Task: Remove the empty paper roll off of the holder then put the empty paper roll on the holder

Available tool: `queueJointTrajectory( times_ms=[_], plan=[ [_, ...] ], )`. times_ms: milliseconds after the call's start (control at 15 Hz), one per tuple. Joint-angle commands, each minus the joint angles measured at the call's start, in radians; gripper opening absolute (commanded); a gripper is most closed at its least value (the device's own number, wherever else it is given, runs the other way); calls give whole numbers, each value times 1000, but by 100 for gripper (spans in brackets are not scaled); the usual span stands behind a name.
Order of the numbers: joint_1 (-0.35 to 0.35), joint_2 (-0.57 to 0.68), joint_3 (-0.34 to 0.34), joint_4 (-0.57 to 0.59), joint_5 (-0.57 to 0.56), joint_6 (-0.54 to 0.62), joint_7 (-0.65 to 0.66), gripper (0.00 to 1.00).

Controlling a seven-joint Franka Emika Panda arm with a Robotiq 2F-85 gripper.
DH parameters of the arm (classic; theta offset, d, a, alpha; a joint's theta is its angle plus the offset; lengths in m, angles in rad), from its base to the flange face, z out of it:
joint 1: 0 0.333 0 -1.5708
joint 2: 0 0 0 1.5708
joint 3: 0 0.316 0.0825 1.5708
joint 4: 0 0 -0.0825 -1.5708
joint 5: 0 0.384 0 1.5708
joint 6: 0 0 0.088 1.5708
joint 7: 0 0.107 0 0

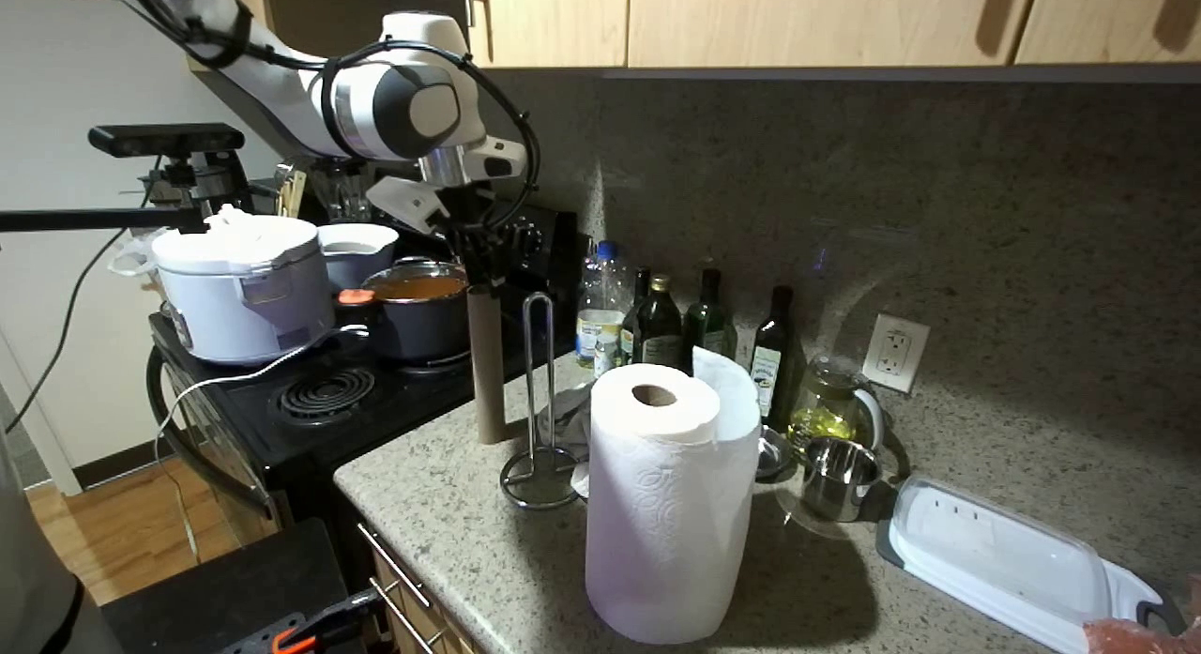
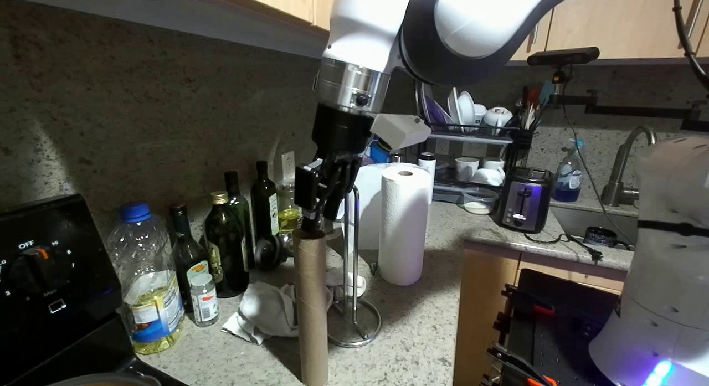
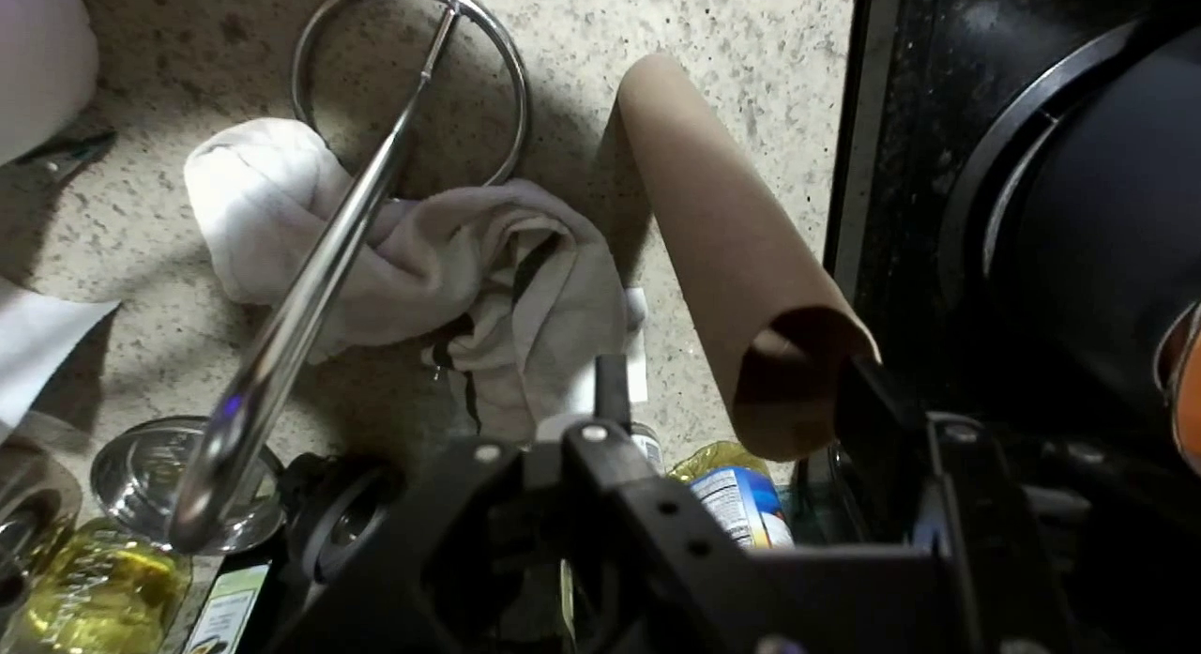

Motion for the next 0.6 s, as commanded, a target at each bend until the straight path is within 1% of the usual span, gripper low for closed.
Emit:
queueJointTrajectory(
  times_ms=[0,67,133,200,267,333,533],
  plan=[
    [-2,28,-6,36,15,-11,-16,63],
    [-1,33,-7,39,16,-11,-17,63],
    [-1,38,-8,43,18,-12,-19,58],
    [-1,43,-8,46,18,-13,-20,39],
    [0,45,-9,47,18,-13,-19,34],
    [0,48,-9,48,18,-13,-19,32],
    [1,52,-10,48,18,-14,-18,8]
  ],
)
